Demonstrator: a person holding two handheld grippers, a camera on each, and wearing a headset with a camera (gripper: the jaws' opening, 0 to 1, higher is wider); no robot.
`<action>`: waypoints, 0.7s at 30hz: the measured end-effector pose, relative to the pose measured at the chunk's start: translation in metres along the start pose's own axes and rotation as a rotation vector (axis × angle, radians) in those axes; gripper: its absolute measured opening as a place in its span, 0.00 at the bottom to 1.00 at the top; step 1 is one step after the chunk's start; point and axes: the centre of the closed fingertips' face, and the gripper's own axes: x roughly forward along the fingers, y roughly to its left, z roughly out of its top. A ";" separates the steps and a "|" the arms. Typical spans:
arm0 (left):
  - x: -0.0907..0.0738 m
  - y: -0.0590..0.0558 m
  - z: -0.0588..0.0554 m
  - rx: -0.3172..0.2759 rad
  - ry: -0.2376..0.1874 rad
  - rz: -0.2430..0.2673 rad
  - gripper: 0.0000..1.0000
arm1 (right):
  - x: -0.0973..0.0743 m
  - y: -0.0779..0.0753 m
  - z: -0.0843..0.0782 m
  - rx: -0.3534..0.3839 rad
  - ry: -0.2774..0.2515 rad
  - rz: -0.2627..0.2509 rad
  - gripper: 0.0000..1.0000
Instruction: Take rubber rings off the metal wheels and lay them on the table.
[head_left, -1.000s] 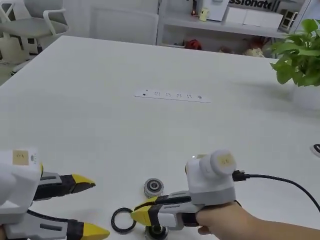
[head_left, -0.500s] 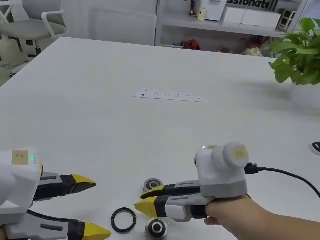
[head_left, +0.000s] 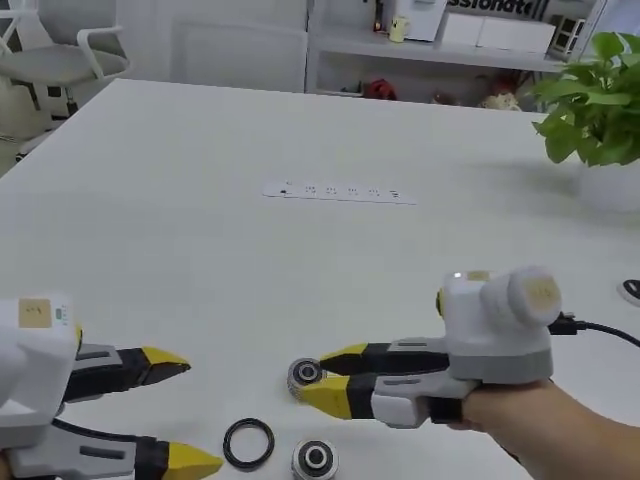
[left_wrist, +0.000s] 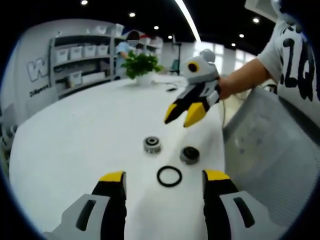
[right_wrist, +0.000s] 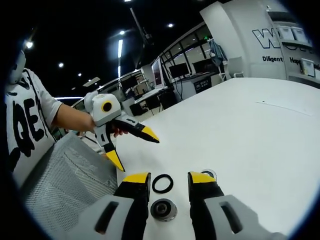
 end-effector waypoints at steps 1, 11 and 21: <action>0.000 0.000 0.000 0.000 0.000 0.000 0.62 | -0.002 -0.001 -0.001 -0.002 -0.001 -0.005 0.30; -0.001 0.000 0.000 -0.007 -0.001 0.006 0.63 | -0.026 -0.017 -0.011 -0.028 -0.017 -0.085 0.43; -0.005 0.000 -0.002 -0.011 0.006 0.011 0.63 | -0.039 -0.017 -0.026 -0.075 0.009 -0.114 0.48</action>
